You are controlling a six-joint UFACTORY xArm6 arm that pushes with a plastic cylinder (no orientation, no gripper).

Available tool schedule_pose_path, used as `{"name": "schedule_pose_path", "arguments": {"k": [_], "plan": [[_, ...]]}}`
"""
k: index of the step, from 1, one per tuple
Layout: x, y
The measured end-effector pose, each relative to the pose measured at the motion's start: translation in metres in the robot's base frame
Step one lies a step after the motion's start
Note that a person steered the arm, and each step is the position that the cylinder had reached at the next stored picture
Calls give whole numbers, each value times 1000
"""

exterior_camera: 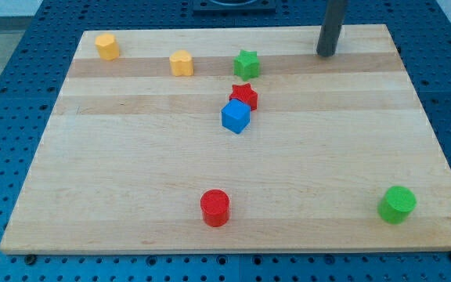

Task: Slide the heart to the left side of the board

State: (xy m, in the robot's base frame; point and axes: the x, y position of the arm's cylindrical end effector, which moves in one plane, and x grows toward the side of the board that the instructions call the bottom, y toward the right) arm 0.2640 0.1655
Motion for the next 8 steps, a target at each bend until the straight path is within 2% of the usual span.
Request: {"name": "schedule_pose_path", "arguments": {"k": [3,5,8], "plan": [[-14,2],[44,-4],[44,-5]]}}
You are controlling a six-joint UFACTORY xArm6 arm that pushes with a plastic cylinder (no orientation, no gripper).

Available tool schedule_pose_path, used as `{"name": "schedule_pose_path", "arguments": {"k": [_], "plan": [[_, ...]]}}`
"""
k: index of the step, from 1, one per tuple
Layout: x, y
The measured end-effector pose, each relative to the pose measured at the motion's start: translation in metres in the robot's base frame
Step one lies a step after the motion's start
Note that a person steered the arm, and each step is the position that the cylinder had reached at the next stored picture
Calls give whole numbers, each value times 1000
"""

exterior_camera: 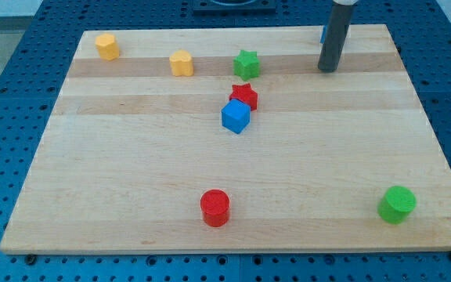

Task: Slide the heart to the left side of the board

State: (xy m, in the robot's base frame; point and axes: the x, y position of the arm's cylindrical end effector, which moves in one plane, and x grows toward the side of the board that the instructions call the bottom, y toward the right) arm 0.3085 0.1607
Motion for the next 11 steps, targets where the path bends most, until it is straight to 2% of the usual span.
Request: {"name": "schedule_pose_path", "arguments": {"k": [5,7,9,10,11], "plan": [[0,-21],[-40,-58],[-48,-69],[-53,-113],[-53,-127]]}}
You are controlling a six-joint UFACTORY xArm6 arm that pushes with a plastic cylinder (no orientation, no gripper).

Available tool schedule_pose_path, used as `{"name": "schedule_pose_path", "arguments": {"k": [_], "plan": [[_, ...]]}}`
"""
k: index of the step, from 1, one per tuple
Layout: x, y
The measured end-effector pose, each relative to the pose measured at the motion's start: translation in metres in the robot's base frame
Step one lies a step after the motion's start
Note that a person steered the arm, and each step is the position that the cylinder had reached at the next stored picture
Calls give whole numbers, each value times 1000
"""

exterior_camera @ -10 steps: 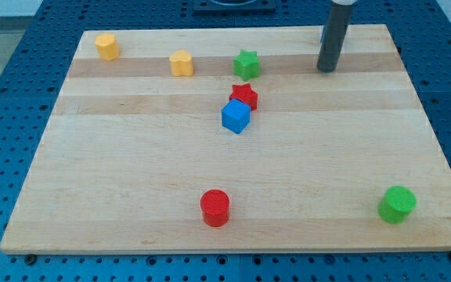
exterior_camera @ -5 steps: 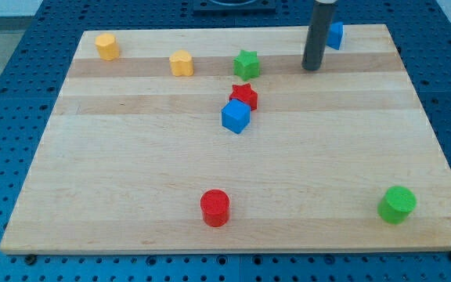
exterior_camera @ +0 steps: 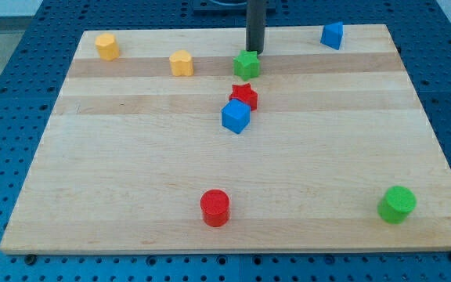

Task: Slide the heart to the left side of the board

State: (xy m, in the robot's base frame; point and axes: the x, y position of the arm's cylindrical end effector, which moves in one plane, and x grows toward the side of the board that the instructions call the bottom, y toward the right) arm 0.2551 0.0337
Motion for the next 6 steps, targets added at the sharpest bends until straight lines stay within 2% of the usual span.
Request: {"name": "schedule_pose_path", "arguments": {"k": [2,3,5,6], "plan": [[-5,-50],[-5,-51],[18,-104],[18,-106]]}}
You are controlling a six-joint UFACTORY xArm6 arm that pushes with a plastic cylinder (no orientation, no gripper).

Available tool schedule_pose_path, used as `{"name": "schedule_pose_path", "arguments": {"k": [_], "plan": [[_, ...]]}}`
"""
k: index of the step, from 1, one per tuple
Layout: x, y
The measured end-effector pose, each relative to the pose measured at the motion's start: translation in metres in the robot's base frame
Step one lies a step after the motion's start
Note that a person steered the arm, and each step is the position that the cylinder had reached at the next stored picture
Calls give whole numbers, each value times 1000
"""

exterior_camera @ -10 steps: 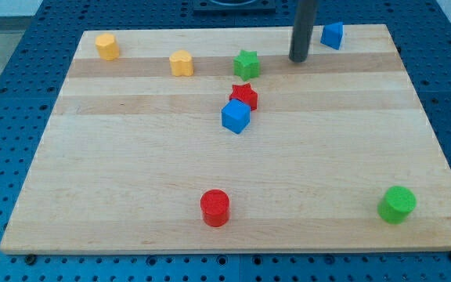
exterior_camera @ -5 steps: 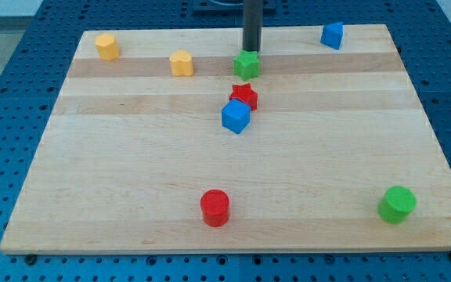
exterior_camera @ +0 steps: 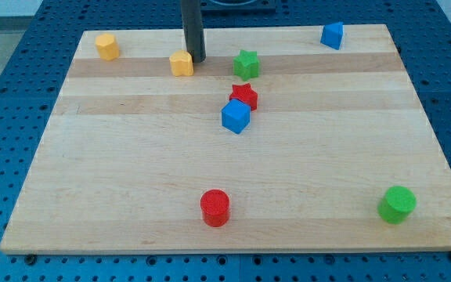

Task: Slide the heart to the left side of the board

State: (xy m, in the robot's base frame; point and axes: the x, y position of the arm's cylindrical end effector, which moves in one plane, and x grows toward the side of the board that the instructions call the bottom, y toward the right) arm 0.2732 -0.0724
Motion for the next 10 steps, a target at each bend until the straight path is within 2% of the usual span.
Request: {"name": "schedule_pose_path", "arguments": {"k": [4,7,8,10], "plan": [[37,-63],[95,-124],[112,-127],[112,-91]]}}
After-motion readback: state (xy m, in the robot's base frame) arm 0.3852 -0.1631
